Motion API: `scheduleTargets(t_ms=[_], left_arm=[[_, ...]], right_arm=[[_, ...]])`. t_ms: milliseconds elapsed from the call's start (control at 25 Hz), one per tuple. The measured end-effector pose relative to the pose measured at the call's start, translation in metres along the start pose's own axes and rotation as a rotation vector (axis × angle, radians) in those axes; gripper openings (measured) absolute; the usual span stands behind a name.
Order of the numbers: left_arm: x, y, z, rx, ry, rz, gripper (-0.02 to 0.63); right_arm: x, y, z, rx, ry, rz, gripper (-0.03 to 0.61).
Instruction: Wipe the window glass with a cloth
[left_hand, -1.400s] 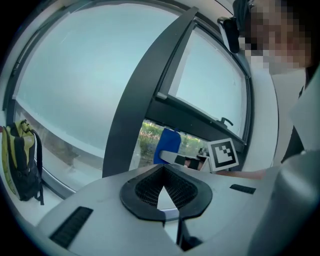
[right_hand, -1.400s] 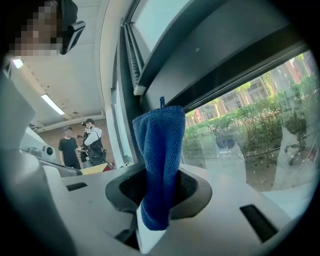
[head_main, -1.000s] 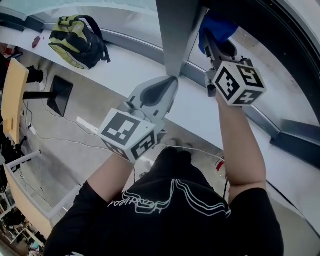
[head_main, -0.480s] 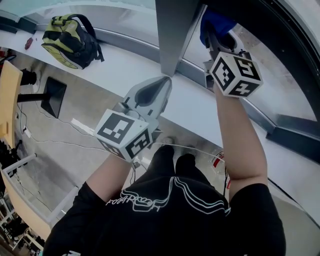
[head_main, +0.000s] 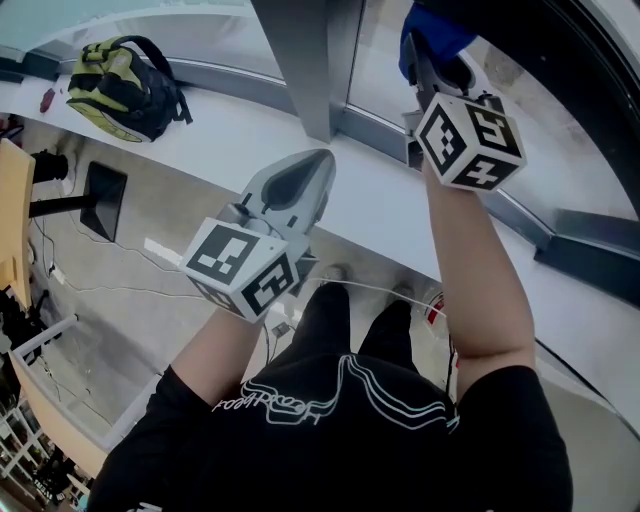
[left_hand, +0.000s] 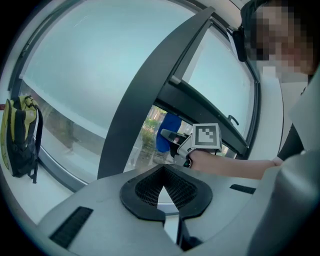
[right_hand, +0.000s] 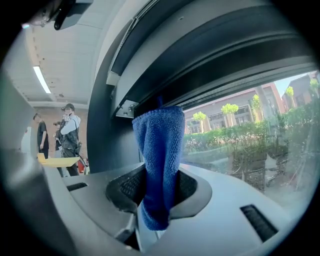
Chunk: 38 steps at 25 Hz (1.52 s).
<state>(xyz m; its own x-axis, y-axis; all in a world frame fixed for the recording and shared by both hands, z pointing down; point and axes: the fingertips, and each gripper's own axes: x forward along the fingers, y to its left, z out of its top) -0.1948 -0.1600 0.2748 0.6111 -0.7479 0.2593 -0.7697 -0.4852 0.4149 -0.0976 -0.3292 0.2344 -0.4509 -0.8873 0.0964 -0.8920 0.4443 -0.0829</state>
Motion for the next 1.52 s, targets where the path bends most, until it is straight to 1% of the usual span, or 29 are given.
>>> scheduleTargets(t_ms=[160,360,560,840,1080,1280,1520], left_arm=[[0.011,-0.018,-0.011,-0.003,0.013,-0.009,0.003],[0.030,-0.055,-0.018,0.002,0.016,-0.037,0.003],[0.047,-0.091,-0.030,0.008,0.036,-0.067,0.003],[0.071,-0.146,-0.051,0.027,0.071,-0.110,0.003],[0.094,-0.191,-0.077,0.031,0.101,-0.138,0.003],[0.114,-0.227,-0.092,0.052,0.127,-0.175,0.003],[0.139,-0.281,-0.113,0.061,0.142,-0.205,0.003]], right_arm=[[-0.022,-0.025,-0.003,-0.016,-0.008,-0.049,0.094],[-0.054,-0.058,-0.008,-0.012,0.007,-0.117,0.094],[-0.092,-0.103,-0.009,0.019,0.005,-0.192,0.094],[-0.149,-0.166,-0.017,0.038,0.011,-0.283,0.094],[-0.196,-0.219,-0.024,0.036,0.007,-0.338,0.094],[-0.230,-0.263,-0.030,0.045,0.009,-0.389,0.094],[-0.289,-0.319,-0.032,0.056,-0.001,-0.450,0.094]])
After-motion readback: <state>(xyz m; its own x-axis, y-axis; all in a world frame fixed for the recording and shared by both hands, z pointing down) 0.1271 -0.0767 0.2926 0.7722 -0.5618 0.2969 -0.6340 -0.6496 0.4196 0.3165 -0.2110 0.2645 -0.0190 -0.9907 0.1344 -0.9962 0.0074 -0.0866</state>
